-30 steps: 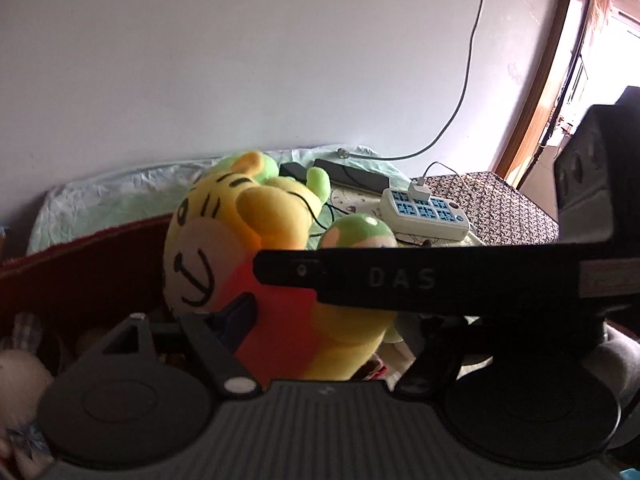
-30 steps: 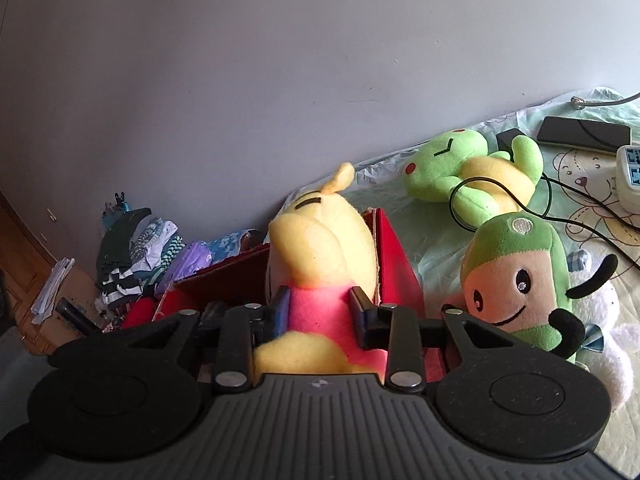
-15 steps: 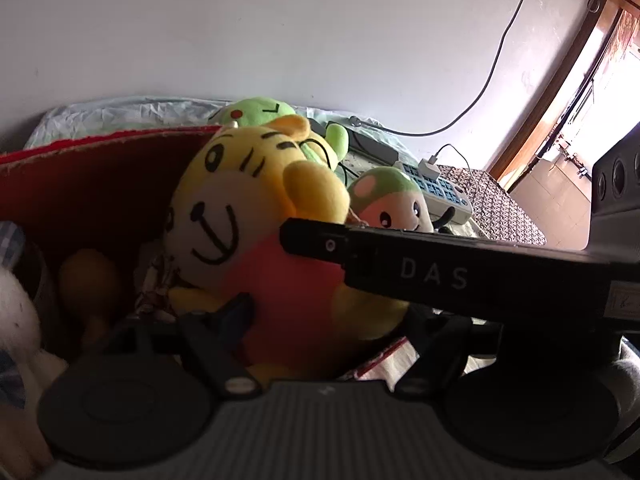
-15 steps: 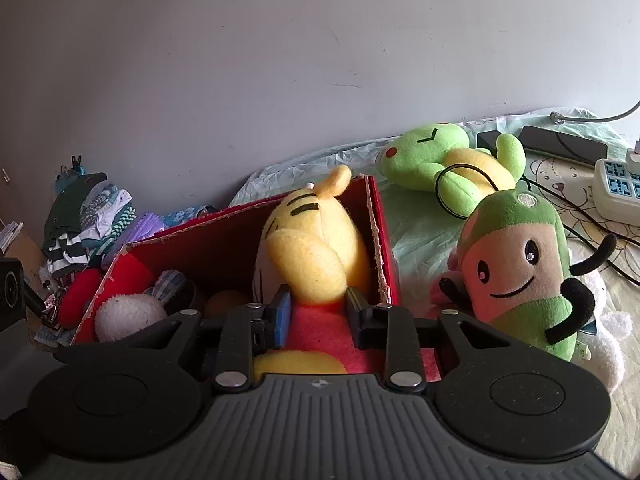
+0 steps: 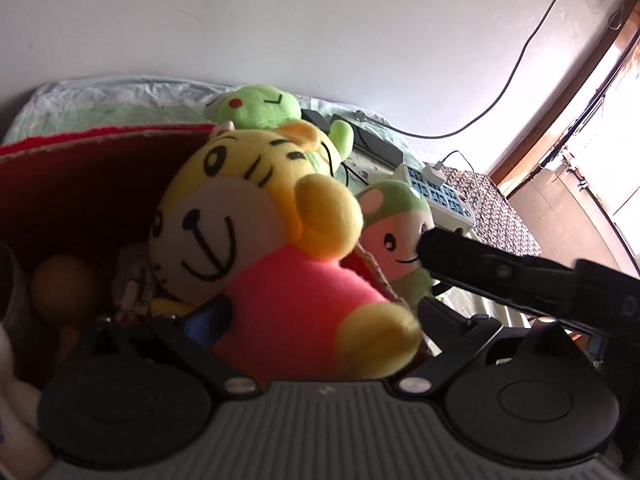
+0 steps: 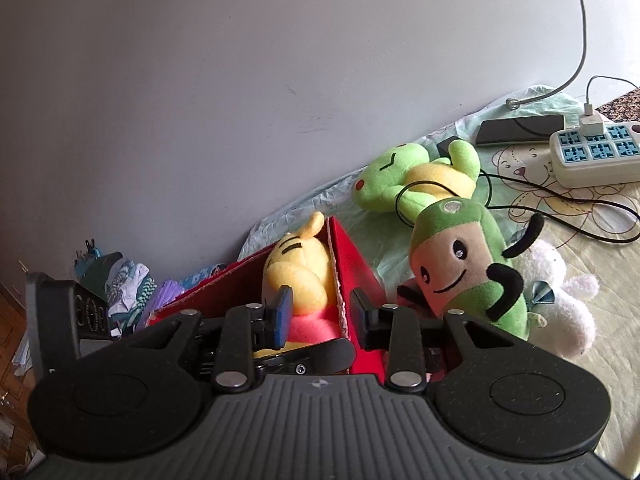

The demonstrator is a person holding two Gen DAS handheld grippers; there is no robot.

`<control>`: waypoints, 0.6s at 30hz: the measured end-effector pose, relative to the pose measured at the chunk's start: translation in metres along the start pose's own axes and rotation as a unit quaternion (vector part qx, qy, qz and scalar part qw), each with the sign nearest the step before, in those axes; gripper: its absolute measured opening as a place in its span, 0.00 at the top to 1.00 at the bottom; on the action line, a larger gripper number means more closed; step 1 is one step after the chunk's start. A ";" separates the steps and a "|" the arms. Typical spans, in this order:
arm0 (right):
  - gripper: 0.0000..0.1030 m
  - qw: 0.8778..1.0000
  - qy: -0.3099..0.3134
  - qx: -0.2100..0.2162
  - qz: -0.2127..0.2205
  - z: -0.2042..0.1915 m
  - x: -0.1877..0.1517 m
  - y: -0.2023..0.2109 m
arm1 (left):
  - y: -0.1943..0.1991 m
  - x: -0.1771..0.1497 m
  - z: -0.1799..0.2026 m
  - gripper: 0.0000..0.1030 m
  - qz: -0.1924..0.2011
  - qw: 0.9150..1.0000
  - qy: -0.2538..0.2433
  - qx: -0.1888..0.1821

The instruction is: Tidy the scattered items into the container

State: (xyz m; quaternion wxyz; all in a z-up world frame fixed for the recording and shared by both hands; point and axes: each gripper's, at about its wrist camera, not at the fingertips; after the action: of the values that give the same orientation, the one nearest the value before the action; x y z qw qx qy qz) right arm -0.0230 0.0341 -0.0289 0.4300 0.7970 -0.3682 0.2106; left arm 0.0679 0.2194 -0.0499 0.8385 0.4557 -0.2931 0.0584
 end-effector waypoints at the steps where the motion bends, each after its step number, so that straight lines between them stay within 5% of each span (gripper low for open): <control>1: 0.66 1.000 -0.005 -0.002 0.004 0.002 0.000 0.003 | -0.003 0.000 0.006 0.03 -0.001 1.000 -0.011 0.008; 6: 0.66 0.999 -0.032 0.002 0.013 0.012 0.001 0.010 | -0.012 -0.003 0.024 0.03 -0.008 0.997 -0.062 0.049; 13: 0.66 1.000 -0.019 0.001 0.008 0.009 0.001 0.010 | 0.009 -0.009 0.015 0.03 0.001 0.999 -0.011 0.048; 18: 0.66 1.000 -0.004 -0.007 -0.007 0.006 -0.002 0.008 | 0.028 -0.014 0.021 0.03 0.012 0.997 0.004 0.083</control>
State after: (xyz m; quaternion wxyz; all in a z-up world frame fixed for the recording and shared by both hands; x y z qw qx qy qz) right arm -0.0297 0.0270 -0.0290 0.4354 0.7972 -0.3664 0.2015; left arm 0.0366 0.2209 -0.0283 0.7983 0.5196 -0.2894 0.0943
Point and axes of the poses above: each gripper's, at about its wrist camera, not at the fingertips, and y roughly against the way its jaws point, z to its right, x to its top, and after that the axes turned 6 degrees about -z, right-handed
